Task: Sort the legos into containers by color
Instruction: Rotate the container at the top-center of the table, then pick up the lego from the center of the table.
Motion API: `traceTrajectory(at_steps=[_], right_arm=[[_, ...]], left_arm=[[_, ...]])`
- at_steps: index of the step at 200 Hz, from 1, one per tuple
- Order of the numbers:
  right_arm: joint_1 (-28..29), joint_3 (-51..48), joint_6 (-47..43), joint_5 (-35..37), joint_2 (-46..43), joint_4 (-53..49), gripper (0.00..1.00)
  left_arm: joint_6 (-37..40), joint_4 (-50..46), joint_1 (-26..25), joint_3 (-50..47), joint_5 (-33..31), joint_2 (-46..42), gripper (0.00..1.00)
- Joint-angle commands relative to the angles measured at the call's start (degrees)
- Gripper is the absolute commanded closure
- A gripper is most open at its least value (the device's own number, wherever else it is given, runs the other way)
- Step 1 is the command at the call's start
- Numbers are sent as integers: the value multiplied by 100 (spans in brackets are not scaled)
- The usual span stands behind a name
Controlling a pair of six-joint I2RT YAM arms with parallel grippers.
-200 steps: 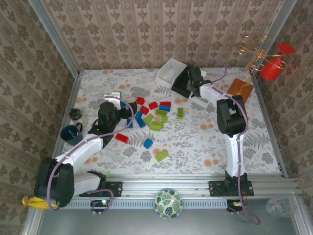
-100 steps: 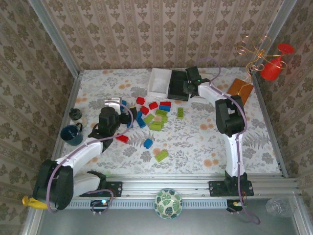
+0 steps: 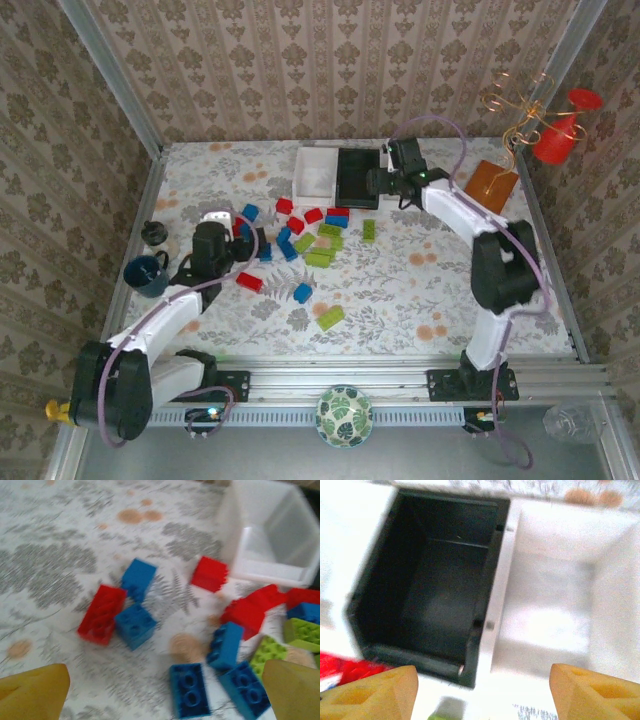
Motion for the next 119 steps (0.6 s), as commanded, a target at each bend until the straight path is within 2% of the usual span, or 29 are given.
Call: traceTrajectory(at_steps=[1, 29, 56, 72, 119], right_arm=[[478, -1011, 224, 141, -638, 571, 24], [810, -1907, 584, 662, -1031, 552, 16], [841, -2288, 1044, 609, -949, 643, 14], [897, -2225, 1160, 446, -686, 687, 15], [947, -1670, 1322, 632, 271, 725, 20]], left_arm=[[-335, -859, 123, 77, 309, -111, 0], [-278, -949, -264, 274, 255, -43, 0], [-132, -592, -674, 461, 68, 107, 0], [-165, -312, -732, 502, 107, 250, 0], [-106, -149, -910, 647, 150, 456, 0]])
